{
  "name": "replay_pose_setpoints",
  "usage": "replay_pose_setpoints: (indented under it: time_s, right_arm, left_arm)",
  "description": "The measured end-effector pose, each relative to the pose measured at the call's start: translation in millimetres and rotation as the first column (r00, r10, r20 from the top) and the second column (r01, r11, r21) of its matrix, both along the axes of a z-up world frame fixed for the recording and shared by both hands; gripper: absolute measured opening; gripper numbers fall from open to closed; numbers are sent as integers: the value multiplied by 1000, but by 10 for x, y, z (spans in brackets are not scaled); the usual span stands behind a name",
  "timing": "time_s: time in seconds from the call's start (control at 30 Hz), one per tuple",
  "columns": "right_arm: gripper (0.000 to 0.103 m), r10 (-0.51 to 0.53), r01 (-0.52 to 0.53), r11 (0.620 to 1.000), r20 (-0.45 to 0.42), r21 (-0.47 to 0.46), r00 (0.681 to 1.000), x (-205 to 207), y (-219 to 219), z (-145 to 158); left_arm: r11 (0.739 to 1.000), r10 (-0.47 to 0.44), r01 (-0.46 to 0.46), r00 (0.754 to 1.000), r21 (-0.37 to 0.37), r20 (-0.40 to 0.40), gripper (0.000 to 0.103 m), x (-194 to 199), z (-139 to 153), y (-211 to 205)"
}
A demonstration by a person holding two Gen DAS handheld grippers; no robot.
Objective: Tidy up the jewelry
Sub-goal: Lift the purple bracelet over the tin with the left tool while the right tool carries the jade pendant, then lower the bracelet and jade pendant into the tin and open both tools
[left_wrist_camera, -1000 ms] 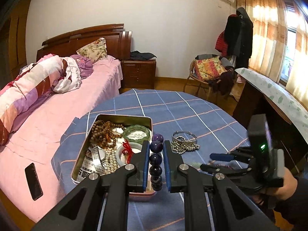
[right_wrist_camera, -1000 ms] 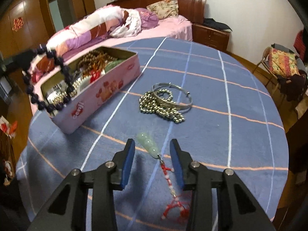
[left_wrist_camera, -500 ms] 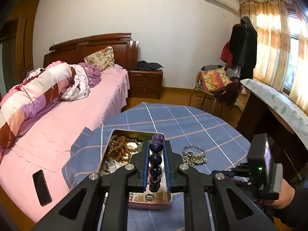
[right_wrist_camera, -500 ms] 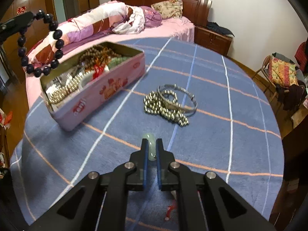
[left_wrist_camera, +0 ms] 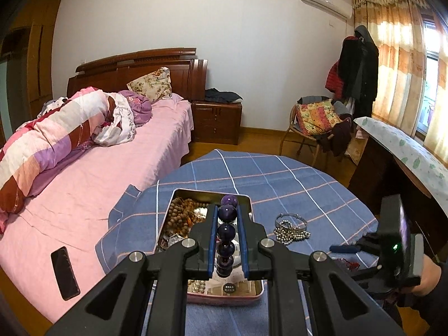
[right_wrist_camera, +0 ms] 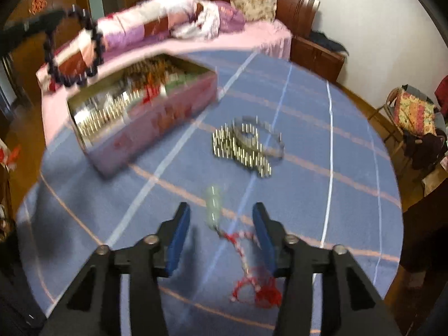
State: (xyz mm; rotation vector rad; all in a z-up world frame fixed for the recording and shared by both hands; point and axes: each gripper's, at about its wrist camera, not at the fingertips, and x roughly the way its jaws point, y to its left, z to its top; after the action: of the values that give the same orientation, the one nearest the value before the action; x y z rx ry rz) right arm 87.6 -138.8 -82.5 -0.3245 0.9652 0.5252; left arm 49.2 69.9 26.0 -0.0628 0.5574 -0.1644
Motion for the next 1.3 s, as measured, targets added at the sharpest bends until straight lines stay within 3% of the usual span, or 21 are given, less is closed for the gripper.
replay_pose_setpoints:
  time_s: [0.07, 0.17, 0.23, 0.37, 0.5, 1.0, 1.3]
  right_arm:
    - [42, -11, 11, 1000, -24, -5, 1000, 1, -48, -121]
    - [28, -23, 23, 1000, -15, 1, 1000, -4, -101, -167]
    - [9, -40, 40, 999, -5, -9, 999, -1, -139, -159]
    - [6, -30, 30, 999, 13, -20, 999, -83, -146, -124]
    - [6, -44, 43, 999, 32, 29, 999, -100, -179, 35]
    - [6, 45, -85, 983, 231, 166, 972, -100, 389, 1155]
    - [6, 93, -150, 963, 246, 225, 965, 12, 880, 1187]
  left_arm:
    - [1000, -2, 2, 1000, -3, -8, 13, 10, -26, -4]
    - [1000, -2, 2, 1000, 1, -12, 13, 23, -35, -12]
    - [1000, 0, 0, 1000, 4, -9, 13, 21, -33, -19]
    - [1000, 11, -11, 1000, 3, -3, 13, 28, -19, -1]
    - [1000, 12, -12, 1000, 8, -2, 13, 19, -15, -3]
    - [998, 45, -46, 998, 41, 33, 13, 119, 135, 195]
    - [995, 72, -71, 997, 66, -16, 13, 222, -64, 267]
